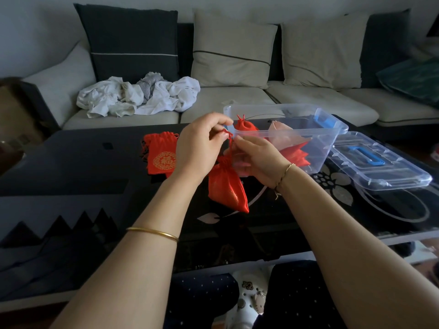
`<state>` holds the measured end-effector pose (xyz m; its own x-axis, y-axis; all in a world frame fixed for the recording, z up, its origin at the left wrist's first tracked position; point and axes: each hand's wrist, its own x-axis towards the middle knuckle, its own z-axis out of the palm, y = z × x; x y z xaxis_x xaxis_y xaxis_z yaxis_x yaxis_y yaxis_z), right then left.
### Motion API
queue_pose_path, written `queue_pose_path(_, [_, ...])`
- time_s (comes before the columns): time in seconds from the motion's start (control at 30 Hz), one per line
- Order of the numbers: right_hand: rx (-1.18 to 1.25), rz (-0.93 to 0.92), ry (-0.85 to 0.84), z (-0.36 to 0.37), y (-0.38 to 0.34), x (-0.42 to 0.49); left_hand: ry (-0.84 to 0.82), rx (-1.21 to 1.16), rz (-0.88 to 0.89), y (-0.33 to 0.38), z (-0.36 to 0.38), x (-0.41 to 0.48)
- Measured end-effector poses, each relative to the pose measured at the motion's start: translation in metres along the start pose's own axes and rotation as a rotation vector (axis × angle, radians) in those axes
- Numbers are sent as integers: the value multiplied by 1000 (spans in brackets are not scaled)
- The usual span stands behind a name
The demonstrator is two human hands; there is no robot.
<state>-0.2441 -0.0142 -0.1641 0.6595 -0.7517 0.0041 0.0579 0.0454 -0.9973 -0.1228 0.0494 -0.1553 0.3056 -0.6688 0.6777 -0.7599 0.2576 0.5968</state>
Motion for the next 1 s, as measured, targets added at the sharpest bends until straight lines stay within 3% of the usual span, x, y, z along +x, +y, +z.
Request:
queue_pose_path(0.1, [-201, -78, 177, -3, 4, 6, -56, -111, -180, -5, -1, 1])
queue_pose_path(0.17, [-139, -95, 258, -6, 5, 7, -100, -201, -316, -6, -2, 0])
queue_pose_path(0.3, [246, -16, 283, -9, 4, 7, -110, -348, -565, -7, -5, -1])
queue_pose_path(0.47, [801, 114, 169, -13, 10, 13, -38, -224, -752, -10, 0, 1])
queue_pose_path(0.53, [790, 138, 203, -13, 13, 12, 2, -310, -848, -8, 1, 3])
queue_pose_path(0.67, [646, 202, 279, -22, 23, 13, 145, -744, -1037, -6, -4, 5])
queue_pose_path(0.83, [500, 185, 358, -24, 26, 13, 148, -824, -938, -3, 2, 3])
queue_pose_path(1.0, [392, -21, 311, -17, 8, 7, -251, -613, -752, 2, 0, 3])
